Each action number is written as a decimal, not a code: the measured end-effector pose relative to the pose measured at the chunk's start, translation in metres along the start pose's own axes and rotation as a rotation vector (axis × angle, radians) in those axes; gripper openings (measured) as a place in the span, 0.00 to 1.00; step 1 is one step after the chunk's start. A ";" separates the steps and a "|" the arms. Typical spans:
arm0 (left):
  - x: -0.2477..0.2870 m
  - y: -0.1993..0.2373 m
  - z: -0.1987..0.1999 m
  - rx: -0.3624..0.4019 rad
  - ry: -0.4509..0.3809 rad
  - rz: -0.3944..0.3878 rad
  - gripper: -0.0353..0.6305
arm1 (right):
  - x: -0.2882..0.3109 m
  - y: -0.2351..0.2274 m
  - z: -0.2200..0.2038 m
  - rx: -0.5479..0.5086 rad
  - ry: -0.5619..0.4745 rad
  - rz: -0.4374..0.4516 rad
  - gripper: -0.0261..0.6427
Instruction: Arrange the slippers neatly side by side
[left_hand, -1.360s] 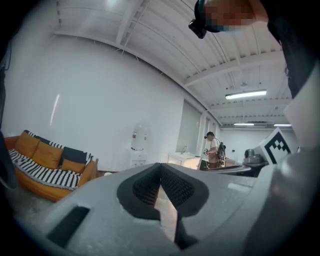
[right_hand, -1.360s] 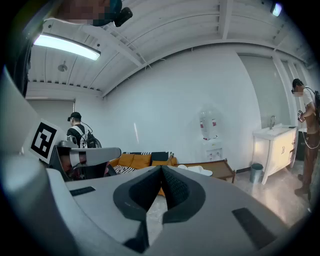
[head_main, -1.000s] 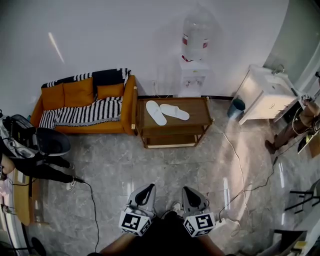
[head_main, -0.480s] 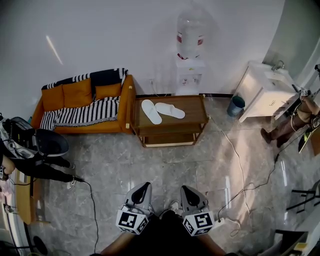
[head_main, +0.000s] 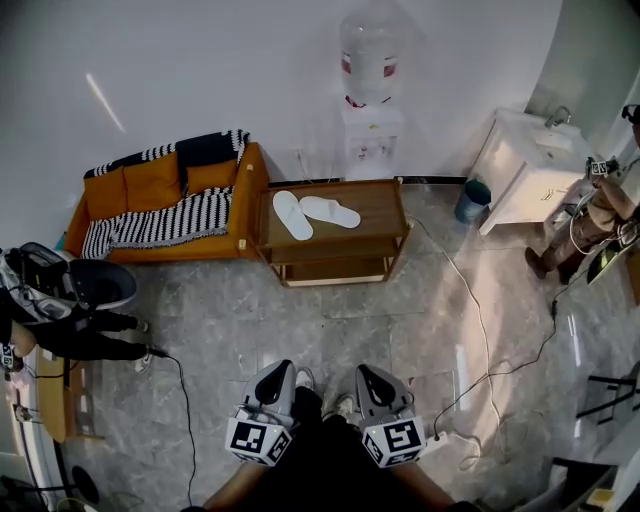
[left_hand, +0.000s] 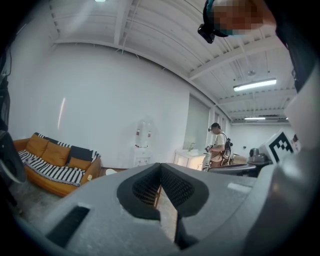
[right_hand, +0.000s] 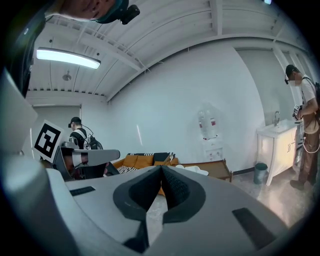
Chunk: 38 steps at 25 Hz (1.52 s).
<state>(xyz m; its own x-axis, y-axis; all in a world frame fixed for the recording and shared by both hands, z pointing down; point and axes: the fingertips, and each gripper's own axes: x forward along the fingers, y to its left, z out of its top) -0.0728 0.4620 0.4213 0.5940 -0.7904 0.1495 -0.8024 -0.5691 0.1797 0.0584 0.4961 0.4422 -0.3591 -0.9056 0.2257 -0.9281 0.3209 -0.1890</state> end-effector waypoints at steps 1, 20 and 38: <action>0.003 -0.001 -0.001 0.000 0.004 -0.001 0.08 | 0.000 -0.003 0.000 0.002 -0.001 -0.001 0.06; 0.144 0.043 0.010 -0.027 0.021 -0.063 0.08 | 0.109 -0.080 0.018 0.006 0.045 -0.034 0.06; 0.300 0.184 0.061 -0.073 0.022 -0.084 0.08 | 0.322 -0.125 0.074 -0.057 0.156 -0.031 0.06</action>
<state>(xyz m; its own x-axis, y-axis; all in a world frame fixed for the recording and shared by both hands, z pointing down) -0.0460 0.1059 0.4400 0.6606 -0.7352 0.1524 -0.7441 -0.6141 0.2630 0.0665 0.1439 0.4677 -0.3366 -0.8630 0.3768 -0.9416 0.3124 -0.1256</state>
